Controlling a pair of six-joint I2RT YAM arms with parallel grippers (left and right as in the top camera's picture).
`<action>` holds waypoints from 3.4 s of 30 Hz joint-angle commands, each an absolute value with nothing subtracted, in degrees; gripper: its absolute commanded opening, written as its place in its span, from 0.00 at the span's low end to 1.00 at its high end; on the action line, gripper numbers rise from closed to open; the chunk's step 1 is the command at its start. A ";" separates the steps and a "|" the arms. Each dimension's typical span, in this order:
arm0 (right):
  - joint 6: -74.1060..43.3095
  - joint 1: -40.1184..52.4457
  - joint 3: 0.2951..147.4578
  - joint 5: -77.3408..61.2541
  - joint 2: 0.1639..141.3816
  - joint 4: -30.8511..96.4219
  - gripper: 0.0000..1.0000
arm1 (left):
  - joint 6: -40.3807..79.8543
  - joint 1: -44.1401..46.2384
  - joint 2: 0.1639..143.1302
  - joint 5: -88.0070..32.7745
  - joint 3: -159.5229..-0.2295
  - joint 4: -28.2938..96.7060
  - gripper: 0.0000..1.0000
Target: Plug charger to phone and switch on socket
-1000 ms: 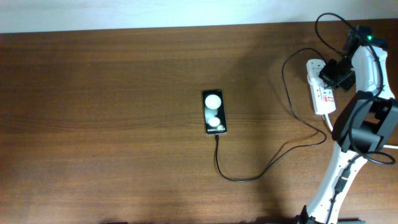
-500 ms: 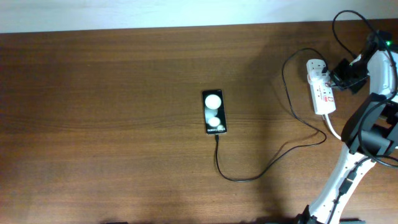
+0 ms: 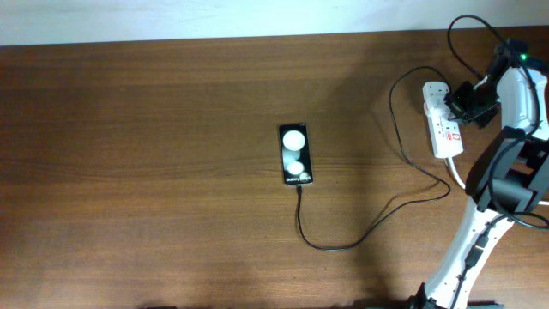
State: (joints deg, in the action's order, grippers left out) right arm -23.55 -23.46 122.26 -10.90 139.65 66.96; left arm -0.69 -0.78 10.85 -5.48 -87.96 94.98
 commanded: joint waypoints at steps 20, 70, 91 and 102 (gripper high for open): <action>-23.51 -26.11 125.86 -35.53 83.72 65.78 0.04 | -1.58 -0.82 0.38 -5.02 -87.74 94.89 0.99; -17.04 -4.47 72.23 -1.50 0.30 30.04 0.41 | -1.56 -0.82 0.40 -9.87 -49.25 58.06 0.99; -17.04 -4.47 73.08 -3.92 0.30 30.72 0.44 | -1.58 -0.82 0.45 0.91 -2.70 6.83 0.99; -17.04 -4.47 72.82 -4.89 0.30 31.11 0.53 | -1.80 -0.82 0.45 1.30 -1.96 7.55 0.99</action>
State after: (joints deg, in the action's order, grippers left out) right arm -16.71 -4.78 72.93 -4.01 0.40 31.07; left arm -0.71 -0.78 0.62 0.71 -2.55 7.53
